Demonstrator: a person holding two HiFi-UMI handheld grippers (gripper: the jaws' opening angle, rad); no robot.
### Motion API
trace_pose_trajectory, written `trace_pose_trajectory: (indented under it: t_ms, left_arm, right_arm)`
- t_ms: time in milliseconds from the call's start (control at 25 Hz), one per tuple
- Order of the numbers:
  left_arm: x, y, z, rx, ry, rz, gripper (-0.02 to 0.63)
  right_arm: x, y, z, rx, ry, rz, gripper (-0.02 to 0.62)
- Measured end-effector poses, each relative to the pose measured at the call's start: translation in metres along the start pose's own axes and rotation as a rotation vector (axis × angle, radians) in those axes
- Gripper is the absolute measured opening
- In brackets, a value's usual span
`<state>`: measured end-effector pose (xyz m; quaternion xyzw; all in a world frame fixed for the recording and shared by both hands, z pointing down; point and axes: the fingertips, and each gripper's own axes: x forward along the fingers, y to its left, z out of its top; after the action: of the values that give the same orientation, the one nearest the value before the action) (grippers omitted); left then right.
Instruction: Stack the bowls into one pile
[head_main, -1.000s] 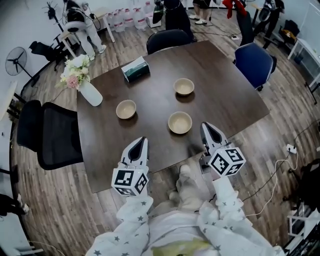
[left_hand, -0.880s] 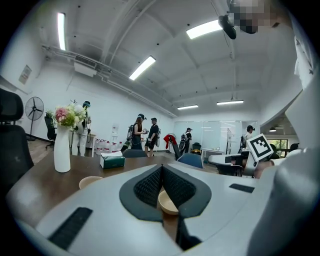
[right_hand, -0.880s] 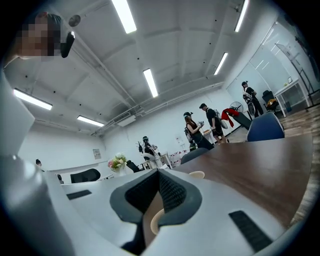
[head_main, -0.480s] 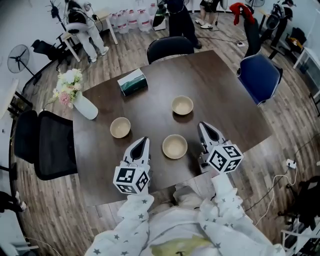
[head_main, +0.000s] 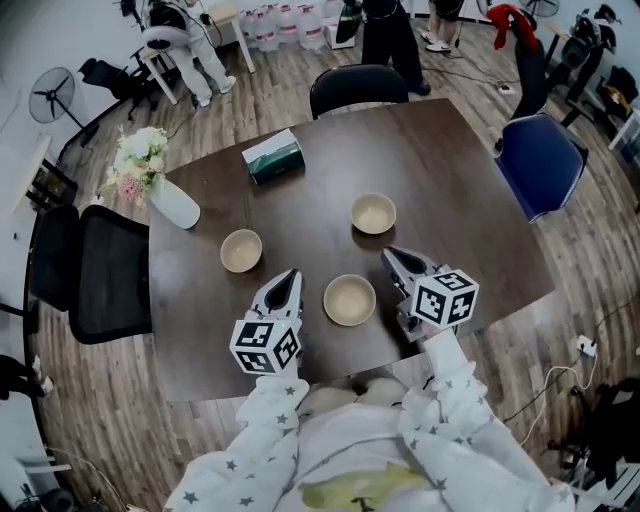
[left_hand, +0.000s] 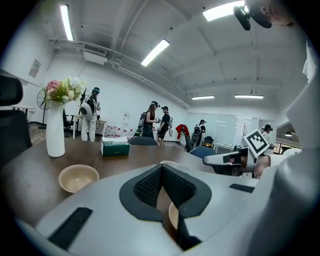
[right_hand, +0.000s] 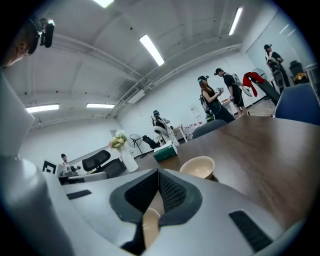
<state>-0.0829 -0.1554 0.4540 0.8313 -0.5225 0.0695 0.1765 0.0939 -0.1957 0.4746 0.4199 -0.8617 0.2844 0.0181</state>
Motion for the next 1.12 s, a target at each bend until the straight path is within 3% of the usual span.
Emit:
trace_pose_trajectory:
  t_ms: [160, 320, 520, 680, 800, 1120]
  left_arm:
    - [0.003, 0.002, -0.017, -0.023, 0.048, 0.004, 0.025]
    - [0.003, -0.001, -0.031, -0.041, 0.091, -0.002, 0.025]
    - [0.007, -0.004, -0.043, -0.052, 0.13, -0.016, 0.026]
    - [0.007, -0.001, -0.057, -0.07, 0.165, -0.027, 0.025]
    - [0.009, 0.004, -0.064, -0.08, 0.182, -0.032, 0.025]
    - [0.011, 0.001, -0.081, -0.094, 0.225, -0.064, 0.025]
  right_arm:
    - [0.012, 0.003, -0.025, -0.049, 0.126, 0.04, 0.023]
    - [0.02, 0.013, -0.054, -0.029, 0.268, 0.092, 0.025]
    - [0.025, 0.006, -0.079, -0.076, 0.365, 0.018, 0.028]
    - [0.027, 0.004, -0.098, -0.048, 0.399, -0.011, 0.031]
    - [0.029, 0.005, -0.105, 0.004, 0.402, -0.005, 0.12]
    - [0.032, 0.003, -0.125, 0.038, 0.46, -0.03, 0.129]
